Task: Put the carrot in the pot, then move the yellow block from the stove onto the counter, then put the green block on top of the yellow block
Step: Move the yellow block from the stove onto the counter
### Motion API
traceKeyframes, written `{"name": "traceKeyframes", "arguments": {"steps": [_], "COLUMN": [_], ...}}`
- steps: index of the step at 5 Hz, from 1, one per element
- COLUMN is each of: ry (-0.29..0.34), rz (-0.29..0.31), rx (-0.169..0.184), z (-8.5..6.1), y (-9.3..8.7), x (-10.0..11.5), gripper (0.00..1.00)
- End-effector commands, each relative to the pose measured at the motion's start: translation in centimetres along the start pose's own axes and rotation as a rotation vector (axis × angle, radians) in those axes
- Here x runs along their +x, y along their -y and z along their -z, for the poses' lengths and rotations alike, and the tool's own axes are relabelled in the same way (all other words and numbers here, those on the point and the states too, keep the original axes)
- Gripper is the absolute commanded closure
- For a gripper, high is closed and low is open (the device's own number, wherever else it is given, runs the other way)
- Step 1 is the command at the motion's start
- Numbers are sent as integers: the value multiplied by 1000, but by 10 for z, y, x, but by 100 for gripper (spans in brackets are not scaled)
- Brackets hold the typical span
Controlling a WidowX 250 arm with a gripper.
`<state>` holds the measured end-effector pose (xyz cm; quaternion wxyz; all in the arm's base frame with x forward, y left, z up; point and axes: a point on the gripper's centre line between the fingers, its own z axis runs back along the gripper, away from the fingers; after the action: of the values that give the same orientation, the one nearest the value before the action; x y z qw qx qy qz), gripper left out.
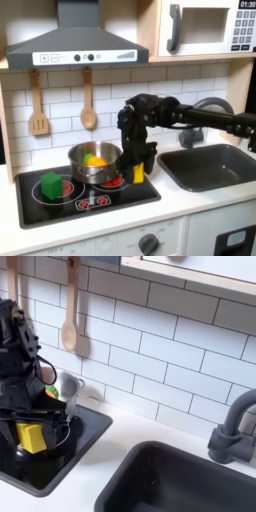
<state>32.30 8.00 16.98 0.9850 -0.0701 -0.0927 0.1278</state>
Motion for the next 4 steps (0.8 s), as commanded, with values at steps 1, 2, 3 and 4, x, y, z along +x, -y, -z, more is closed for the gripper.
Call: {"name": "traceKeyframes", "arguments": {"steps": [1,2,3,4], "ry": [3,5,7,-11], "rz": [50,58,75,92], "rx": [-21,-27,-28,-26], "z": [-4,-5,-6,-2], "y": [21,26,30,32], "x": [-7,-9,-9,-11], "gripper": [100,100,100,100]}}
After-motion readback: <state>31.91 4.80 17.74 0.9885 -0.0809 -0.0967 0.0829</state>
